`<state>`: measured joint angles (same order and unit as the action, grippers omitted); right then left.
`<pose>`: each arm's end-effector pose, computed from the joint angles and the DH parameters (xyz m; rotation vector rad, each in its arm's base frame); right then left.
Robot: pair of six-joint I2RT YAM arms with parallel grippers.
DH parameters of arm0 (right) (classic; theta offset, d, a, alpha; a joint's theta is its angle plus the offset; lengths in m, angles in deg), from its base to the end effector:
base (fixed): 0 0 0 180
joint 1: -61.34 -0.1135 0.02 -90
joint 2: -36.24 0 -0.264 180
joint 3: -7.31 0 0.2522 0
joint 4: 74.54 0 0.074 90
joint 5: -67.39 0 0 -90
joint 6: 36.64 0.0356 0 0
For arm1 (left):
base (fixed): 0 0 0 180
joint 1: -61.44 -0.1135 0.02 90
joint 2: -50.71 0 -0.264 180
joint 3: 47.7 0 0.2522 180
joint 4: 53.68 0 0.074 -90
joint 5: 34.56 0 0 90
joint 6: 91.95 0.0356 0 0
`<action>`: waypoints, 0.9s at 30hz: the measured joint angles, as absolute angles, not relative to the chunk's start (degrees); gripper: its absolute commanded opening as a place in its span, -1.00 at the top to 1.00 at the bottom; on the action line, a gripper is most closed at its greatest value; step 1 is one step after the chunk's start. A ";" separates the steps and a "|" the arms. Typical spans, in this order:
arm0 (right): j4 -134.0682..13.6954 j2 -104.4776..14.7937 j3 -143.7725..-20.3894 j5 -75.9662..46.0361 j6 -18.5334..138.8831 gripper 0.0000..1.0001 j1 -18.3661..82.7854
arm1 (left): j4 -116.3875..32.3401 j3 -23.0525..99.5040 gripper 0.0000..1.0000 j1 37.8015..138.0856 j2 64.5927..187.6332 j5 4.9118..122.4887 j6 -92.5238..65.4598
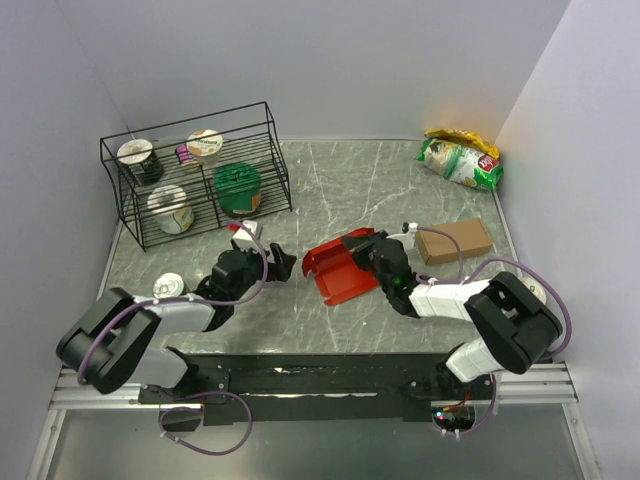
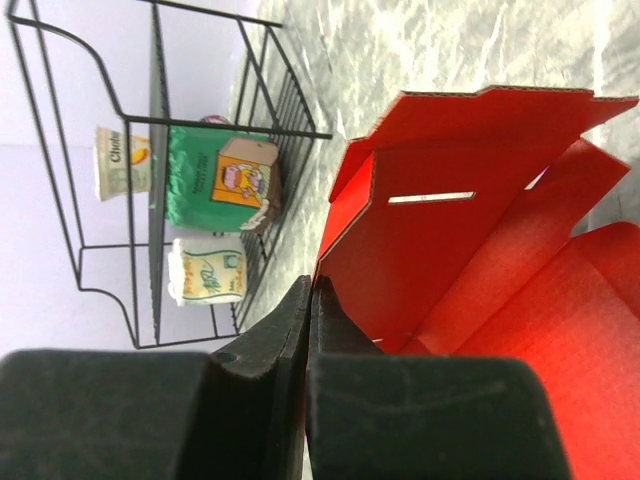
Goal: Fold the paper box
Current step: Fold the paper box at the center of the board.
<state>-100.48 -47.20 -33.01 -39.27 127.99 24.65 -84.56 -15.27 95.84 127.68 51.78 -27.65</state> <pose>0.2284 0.1574 0.1715 0.8497 1.8112 1.0470 0.2048 -0.1375 0.1679 0.0946 1.8603 -0.6815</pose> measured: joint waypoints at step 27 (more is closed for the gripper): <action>-101.69 -46.13 -31.07 -38.88 128.06 1.00 26.51 | -93.22 -6.83 -0.40 98.07 149.14 64.28 -19.65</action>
